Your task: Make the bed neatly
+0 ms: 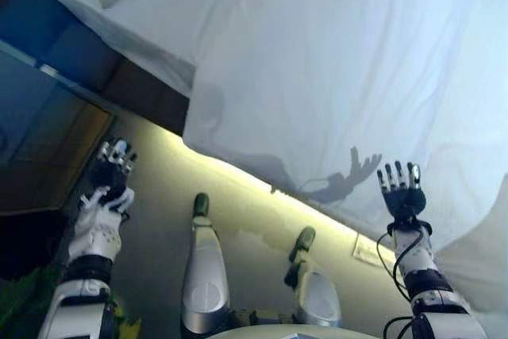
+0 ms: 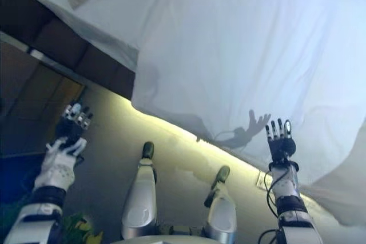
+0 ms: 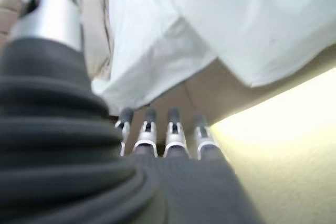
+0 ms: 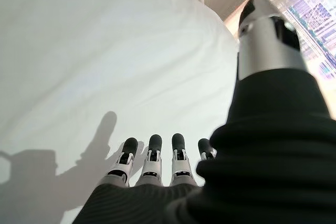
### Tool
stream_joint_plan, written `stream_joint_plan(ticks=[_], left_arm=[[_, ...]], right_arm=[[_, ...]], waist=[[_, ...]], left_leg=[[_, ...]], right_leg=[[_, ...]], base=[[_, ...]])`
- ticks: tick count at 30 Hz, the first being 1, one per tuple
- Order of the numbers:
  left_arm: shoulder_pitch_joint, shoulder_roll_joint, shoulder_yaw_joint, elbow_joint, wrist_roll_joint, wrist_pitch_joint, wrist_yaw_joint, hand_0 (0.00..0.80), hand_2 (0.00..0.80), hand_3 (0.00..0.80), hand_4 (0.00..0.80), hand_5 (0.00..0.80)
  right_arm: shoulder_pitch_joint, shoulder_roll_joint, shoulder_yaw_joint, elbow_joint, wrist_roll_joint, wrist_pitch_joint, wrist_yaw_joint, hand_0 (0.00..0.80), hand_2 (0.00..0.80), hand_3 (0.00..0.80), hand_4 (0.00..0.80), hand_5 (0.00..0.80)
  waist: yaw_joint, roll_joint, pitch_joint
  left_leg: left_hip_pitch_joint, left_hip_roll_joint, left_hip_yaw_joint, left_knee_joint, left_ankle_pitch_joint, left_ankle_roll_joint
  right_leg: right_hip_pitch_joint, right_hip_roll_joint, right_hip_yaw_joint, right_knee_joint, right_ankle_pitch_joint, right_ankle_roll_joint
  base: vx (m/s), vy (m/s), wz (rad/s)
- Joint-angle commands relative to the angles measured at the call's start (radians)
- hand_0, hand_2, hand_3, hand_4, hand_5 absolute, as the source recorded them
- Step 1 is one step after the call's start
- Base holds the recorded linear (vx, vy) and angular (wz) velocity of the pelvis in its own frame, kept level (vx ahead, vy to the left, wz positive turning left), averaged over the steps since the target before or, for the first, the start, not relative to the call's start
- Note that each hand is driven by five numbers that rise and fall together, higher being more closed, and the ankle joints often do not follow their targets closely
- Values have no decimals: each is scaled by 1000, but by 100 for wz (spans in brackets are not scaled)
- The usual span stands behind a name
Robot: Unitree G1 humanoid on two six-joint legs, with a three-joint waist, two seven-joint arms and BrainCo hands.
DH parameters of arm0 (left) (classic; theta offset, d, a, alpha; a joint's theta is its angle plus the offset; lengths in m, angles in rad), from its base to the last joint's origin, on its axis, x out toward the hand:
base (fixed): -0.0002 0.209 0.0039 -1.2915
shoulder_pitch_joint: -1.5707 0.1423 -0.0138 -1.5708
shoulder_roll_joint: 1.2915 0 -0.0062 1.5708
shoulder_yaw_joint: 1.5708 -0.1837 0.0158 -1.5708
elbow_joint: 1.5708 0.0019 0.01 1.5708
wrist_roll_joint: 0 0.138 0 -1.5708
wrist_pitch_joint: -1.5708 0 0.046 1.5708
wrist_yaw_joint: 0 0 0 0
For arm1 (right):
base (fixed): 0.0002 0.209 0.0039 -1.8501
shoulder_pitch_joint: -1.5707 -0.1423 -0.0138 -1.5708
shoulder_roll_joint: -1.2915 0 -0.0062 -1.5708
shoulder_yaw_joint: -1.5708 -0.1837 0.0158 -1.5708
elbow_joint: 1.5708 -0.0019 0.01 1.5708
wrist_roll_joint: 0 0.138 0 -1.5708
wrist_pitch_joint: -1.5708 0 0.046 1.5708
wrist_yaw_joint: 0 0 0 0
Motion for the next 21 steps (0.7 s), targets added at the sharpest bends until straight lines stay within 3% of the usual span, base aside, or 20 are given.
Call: stream_joint_plan(ticks=[1, 3, 7, 14, 16, 21], left_arm=[[59, -60, 0, -64, 35, -57, -109, 0, 0, 0, 0, 0], [101, -85, -25, -99, 75, -57, -113, 0, 0, 0, 0, 0], [152, -111, -54, -140, 118, -17, -104, 0, 0, 0, 0, 0], [232, -115, -97, -212, 176, 37, -70, 0, 0, 0, 0, 0], [243, -110, -102, -236, 179, 49, -65, 0, 0, 0, 0, 0], [260, -103, -85, -213, 157, 51, -38, 0, 0, 0, 0, 0]], right_arm=[[146, 54, -3, -45, -38, -40, 100, 0, 0, 0, 0, 0], [190, 78, -3, -58, -84, -55, 99, 0, 0, 0, 0, 0], [231, 97, 34, -157, -197, -89, -19, 0, 0, 0, 0, 0], [261, 78, 111, -340, -580, -45, -367, 0, 0, 0, 0, 0], [276, 75, 129, -384, -561, 0, -329, 0, 0, 0, 0, 0], [306, 85, 156, -374, -427, 24, -155, 0, 0, 0, 0, 0]], waist=[[-2, 18, -135], [-6, 17, -184], [-12, 22, -257], [-39, 37, -324], [-45, 43, -332], [-63, 48, -358]], left_leg=[[136, -39, 56, -227, 94, 81], [164, -47, 51, -255, 106, 87], [209, -49, 49, -256, 100, 90], [304, -28, 91, -243, 78, 89], [317, -26, 97, -247, 78, 88], [338, -8, 125, -254, 77, 75]], right_leg=[[25, -18, 32, 64, 34, 4], [46, -15, 30, 63, 37, 6], [74, -15, 30, 72, 28, 6], [129, -19, 61, 67, 3, 8], [135, -18, 65, 61, 0, 9], [143, -12, 59, 20, 3, 18]], base=[[184, -6, 6], [206, -19, 5], [160, -6, 3], [76, 13, -16], [44, 38, -12], [27, 11, -11]])
